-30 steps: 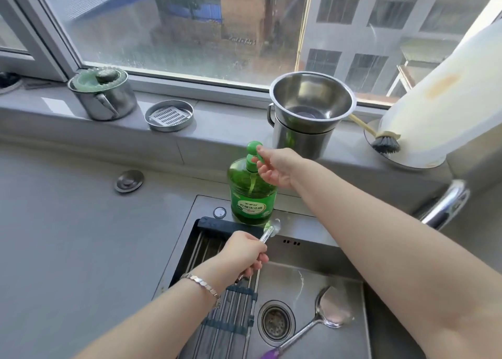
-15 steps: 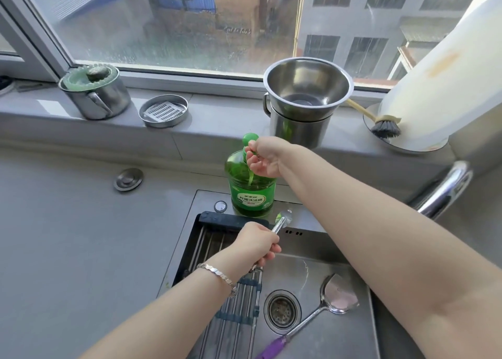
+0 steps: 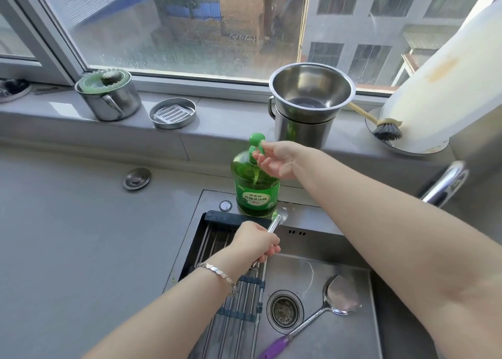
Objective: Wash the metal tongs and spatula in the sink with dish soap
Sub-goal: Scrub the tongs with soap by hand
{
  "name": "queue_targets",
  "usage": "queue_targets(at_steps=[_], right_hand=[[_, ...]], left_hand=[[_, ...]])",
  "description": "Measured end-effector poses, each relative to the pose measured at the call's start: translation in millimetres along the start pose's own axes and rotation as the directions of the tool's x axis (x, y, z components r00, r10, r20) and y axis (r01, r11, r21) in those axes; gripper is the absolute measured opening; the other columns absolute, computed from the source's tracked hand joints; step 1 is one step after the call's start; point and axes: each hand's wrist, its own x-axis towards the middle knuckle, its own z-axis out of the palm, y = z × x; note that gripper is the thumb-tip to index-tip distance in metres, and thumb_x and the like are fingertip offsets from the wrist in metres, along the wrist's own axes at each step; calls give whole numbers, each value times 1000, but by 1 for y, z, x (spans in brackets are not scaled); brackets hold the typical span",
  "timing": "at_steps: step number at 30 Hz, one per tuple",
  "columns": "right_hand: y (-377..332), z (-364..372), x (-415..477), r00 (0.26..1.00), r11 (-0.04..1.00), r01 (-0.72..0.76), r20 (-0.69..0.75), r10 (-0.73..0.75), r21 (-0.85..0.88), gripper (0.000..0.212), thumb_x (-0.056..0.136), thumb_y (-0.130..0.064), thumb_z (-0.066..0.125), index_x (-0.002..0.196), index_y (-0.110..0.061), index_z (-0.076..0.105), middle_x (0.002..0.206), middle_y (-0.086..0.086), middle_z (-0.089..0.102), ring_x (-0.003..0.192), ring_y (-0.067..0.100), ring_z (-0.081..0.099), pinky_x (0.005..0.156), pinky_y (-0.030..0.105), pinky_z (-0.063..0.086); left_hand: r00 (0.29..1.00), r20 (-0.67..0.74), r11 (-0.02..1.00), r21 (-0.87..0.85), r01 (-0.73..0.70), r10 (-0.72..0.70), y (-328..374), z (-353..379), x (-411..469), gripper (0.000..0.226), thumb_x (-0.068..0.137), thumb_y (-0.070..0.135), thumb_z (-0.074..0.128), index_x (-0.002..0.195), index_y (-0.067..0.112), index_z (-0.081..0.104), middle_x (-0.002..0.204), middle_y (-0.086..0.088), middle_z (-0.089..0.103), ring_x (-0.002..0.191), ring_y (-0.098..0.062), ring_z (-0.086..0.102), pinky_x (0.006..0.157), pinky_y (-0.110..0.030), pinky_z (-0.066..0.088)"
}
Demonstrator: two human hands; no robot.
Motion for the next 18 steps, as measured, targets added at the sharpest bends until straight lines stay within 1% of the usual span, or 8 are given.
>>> queue_targets(at_steps=[3,7,9,11,13,15,16,18], right_hand=[[17,-10,-17,999,981,34,25,-39,190,43,102,-23,30,83,8,52,74,16,56,35,17,58,38,18,50],[60,-41,-60,989,945,146,-15,-148,293,41,103,-20,29,86,9,54,85,21,58,70,25,62,52,25,56],[88,-60,-81,948,933,310,-138,-288,181,41,103,-19,30,93,10,56,87,19,60,77,26,62,62,24,57],[123,-78,-103,849,862,465,-174,-499,-204,39,102,-19,32,108,9,58,94,12,63,91,25,64,77,24,54],[164,-97,-123,726,486,539,87,-682,-688,44,101,-31,32,126,-2,55,120,-1,57,120,13,50,104,26,40],[193,-117,-132,652,-52,541,457,-606,-840,71,94,-57,21,140,-6,39,141,-9,33,136,2,22,115,19,11],[198,-130,-132,637,-210,513,533,-557,-832,81,90,-65,16,142,-5,33,146,-7,26,138,3,14,115,16,2],[196,-154,-135,657,-260,386,462,-596,-885,97,81,-76,4,145,-7,27,152,1,25,141,3,5,113,14,-7]], left_hand=[[998,13,998,40,-58,57,-1,-1,-10,23,87,3,58,107,-7,59,64,-7,62,30,0,46,33,-12,35],[983,80,978,118,-174,165,-3,6,-31,14,91,12,56,84,0,59,52,-3,55,32,-6,51,35,-15,40],[971,98,948,212,-236,220,-6,15,-42,19,91,15,54,74,6,57,47,-1,49,33,-9,50,36,-16,41],[955,103,911,286,-296,278,-10,25,-52,21,85,21,57,67,11,60,49,-1,45,40,-14,47,45,-23,50],[942,101,890,307,-337,322,-15,36,-63,23,76,29,59,58,14,61,54,-3,44,52,-19,46,58,-33,55],[928,107,863,343,-371,356,-20,48,-76,23,73,26,56,58,8,60,57,-5,45,54,-17,42,54,-29,45],[921,119,848,362,-388,370,-22,53,-82,23,75,21,56,61,4,60,57,-5,44,51,-14,39,50,-26,37],[906,164,830,365,-423,389,-26,62,-93,21,80,14,57,70,-3,62,55,-4,41,40,-8,37,46,-23,28]])
